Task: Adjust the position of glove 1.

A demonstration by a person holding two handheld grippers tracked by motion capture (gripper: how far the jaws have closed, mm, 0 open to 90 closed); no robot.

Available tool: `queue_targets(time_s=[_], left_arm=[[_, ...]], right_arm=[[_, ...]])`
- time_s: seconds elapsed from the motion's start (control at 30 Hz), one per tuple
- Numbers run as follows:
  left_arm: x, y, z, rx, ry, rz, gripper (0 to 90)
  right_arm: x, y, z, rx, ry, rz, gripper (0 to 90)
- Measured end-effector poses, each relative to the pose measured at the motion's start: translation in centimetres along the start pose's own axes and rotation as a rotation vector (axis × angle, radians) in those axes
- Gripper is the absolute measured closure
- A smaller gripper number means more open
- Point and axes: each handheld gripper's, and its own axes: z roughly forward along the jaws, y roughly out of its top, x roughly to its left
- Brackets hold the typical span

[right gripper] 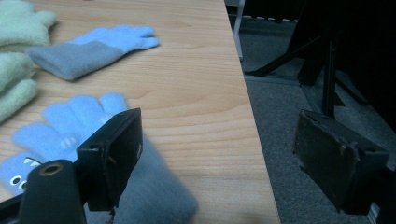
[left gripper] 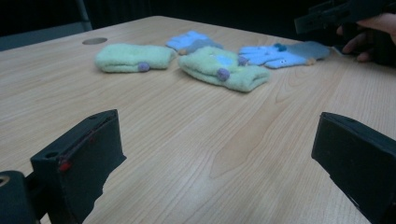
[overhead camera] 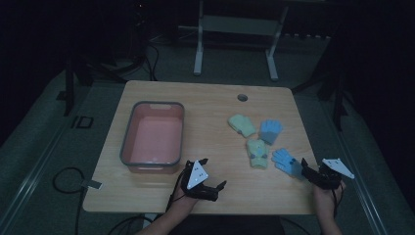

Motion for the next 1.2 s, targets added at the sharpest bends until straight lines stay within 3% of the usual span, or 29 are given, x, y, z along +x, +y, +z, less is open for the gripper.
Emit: queue_targets(time_s=[0.23, 0.5, 0.53, 0.73, 0.83, 0.93, 1.0, 1.2], left_arm=[[0.0, 0.1, 0.3, 0.014, 0.006, 0.003, 2.1], [0.1, 0.1, 0.4, 0.009, 0.011, 0.009, 2.1], [0.1, 0.1, 0.3, 0.01, 0.011, 0.006, 2.1], [0.0, 0.1, 0.4, 0.007, 0.015, 0.01, 2.1], [0.0, 0.1, 0.3, 0.007, 0.015, 0.009, 2.1], [0.0, 0.1, 0.3, 0.006, 0.014, 0.01, 2.1], [0.0, 0.1, 0.3, 0.007, 0.013, 0.012, 2.1], [0.0, 0.1, 0.3, 0.008, 0.012, 0.013, 2.1]], right_arm=[[0.0, 0.0, -0.1, 0.011, 0.001, 0.0, 16.1], [-0.1, 0.3, -0.1, 0.053, 0.047, -0.014, 14.4], [-0.1, 0.7, -0.2, 0.08, 0.079, -0.005, 14.1], [-0.1, 2.2, -0.7, 0.152, 0.121, 0.021, 14.8], [-0.1, 3.1, -1.2, 0.13, 0.107, 0.027, 15.5], [0.1, 3.9, -1.3, 0.141, 0.123, 0.034, 13.3], [0.3, 4.7, -1.5, 0.129, 0.148, 0.045, 12.4], [1.5, 7.0, -1.3, 0.12, 0.224, -0.01, 15.8]])
